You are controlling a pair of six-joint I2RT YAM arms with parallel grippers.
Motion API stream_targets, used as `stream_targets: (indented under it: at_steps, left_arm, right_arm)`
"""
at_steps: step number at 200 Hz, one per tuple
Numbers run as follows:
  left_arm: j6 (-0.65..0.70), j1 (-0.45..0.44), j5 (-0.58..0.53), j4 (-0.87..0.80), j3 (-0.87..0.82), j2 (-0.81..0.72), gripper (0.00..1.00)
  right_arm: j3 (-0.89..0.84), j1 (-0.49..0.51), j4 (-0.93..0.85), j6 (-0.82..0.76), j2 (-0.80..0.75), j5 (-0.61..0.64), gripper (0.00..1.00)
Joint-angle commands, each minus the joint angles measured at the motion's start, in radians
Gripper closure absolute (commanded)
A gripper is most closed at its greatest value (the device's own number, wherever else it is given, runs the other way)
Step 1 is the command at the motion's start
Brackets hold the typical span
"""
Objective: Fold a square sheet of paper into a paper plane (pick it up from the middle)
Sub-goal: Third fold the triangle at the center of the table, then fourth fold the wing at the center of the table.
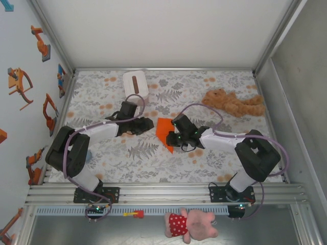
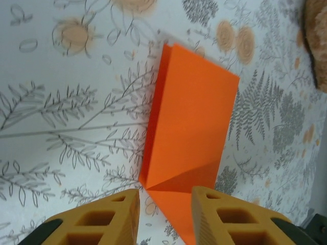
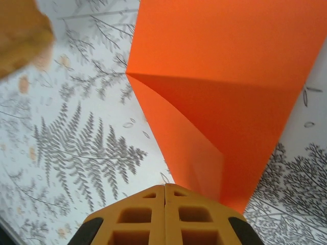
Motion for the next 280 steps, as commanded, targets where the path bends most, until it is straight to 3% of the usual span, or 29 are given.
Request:
stream_targets:
  at_steps: [1,92,147,204,280]
  left_arm:
    - [-0.063,-0.016,-0.017,-0.001,-0.018,-0.016,0.65]
    - [-0.138,-0.051,0.092,0.093,-0.007,0.089,0.56]
    - [-0.142,-0.051,0.22,0.196,0.009,0.161,0.52]
    - [-0.103,-0.05,0.302,0.282,0.018,0.206,0.52]
    - [-0.033,-0.039,0.373,0.351,-0.011,0.24,0.6]
  right_arm:
    - [0.021,-0.002,0.025,0.027,0.004,-0.011,1.0]
    - [0.003,-0.005,0.005,0.075,0.021,0.063,0.98]
    - [-0.019,-0.014,0.013,0.077,0.004,0.075,0.98]
    - [-0.032,-0.02,0.015,0.078,-0.006,0.075,0.98]
    - [-0.029,-0.034,0.008,0.074,0.021,0.06,1.0]
